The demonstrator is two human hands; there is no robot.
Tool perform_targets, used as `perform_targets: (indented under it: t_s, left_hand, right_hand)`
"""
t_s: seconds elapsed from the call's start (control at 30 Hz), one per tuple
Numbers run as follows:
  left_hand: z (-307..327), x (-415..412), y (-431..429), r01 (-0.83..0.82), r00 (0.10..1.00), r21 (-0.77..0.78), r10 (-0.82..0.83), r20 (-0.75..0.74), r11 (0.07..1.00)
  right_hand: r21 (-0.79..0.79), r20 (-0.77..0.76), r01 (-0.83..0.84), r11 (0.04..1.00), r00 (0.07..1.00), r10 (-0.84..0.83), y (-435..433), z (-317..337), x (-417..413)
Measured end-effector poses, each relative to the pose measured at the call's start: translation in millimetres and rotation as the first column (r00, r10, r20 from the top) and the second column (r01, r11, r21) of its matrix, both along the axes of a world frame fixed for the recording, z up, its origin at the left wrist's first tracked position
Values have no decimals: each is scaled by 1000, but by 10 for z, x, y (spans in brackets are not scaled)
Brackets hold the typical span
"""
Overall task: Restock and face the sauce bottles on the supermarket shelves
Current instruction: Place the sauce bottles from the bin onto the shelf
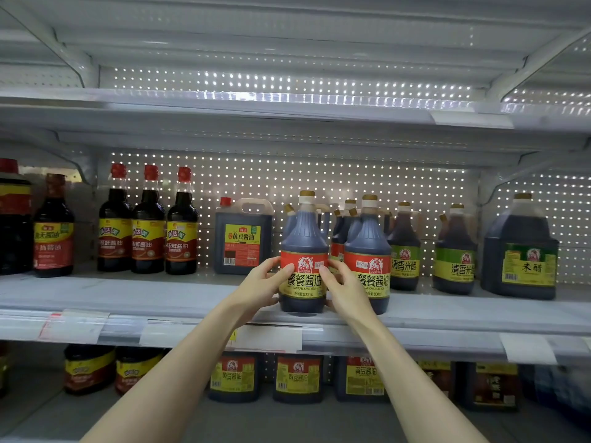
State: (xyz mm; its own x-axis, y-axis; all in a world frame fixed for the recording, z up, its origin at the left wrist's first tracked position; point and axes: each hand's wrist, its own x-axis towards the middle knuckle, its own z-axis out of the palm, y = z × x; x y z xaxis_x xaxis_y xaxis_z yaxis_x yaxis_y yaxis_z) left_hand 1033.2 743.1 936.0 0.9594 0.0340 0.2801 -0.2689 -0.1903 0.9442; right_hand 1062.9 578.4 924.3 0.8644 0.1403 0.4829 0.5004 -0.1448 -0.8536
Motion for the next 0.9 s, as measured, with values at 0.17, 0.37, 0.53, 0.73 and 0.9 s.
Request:
perform_targets:
  t_s: [0.17,0.37,0.53,0.73,0.9]
  left_hand:
    - [-10,-5,-29,-14,1000,-24,14,11,1000]
    - [-6,-25,-45,-28,999,-1,28,17,1000]
    - [4,-77,7,39,999,25,-39,-11,999]
    - [34,-90,-12,78,997,19,-77,-24,997]
    - [32,-73,-19,82,996,30,-81,-37,996]
  right_hand:
    - [-15,6,-9,1000,1000,10,-23,0,0]
    - [9,-30,-23,1000,999,23,-37,7,-18]
    - [9,-44,-16,1000,999,16,-31,18,-16]
    - [23,-33,2,1000,999,-1,-25,6,4]
    - [23,-18,18,1000,1000,-18,-21,4,2]
